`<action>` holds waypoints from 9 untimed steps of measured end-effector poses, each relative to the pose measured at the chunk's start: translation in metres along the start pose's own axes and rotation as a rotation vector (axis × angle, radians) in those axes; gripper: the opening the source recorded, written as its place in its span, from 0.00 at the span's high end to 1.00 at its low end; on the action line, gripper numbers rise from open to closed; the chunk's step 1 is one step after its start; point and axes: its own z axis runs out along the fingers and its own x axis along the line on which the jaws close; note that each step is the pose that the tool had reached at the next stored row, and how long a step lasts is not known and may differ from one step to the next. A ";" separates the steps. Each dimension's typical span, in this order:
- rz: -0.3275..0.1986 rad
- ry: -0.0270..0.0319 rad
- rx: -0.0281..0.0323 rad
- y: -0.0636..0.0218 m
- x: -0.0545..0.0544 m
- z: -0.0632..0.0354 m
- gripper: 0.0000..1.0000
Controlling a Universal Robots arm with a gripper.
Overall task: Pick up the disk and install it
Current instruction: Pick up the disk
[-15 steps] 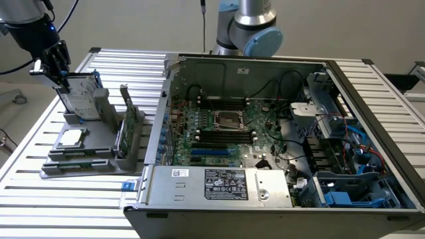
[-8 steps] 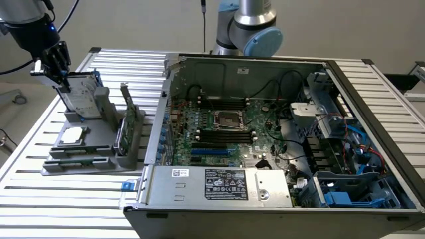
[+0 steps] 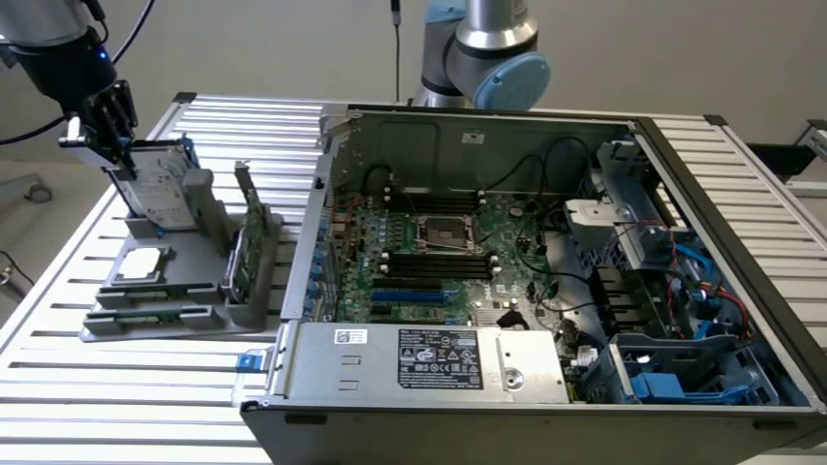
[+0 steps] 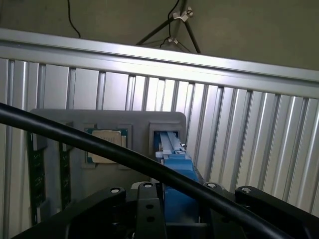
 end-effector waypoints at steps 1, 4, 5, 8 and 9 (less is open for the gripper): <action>0.001 0.0000 -0.0007 0.0000 0.000 -0.0001 0.67; 0.002 -0.0001 -0.0015 -0.0001 0.000 -0.0001 0.67; 0.002 -0.0002 -0.0015 -0.0002 0.001 -0.0001 0.67; 0.002 -0.0002 -0.0014 -0.0001 0.001 0.0000 0.67; 0.002 -0.0002 -0.0014 -0.0001 0.001 0.0000 0.67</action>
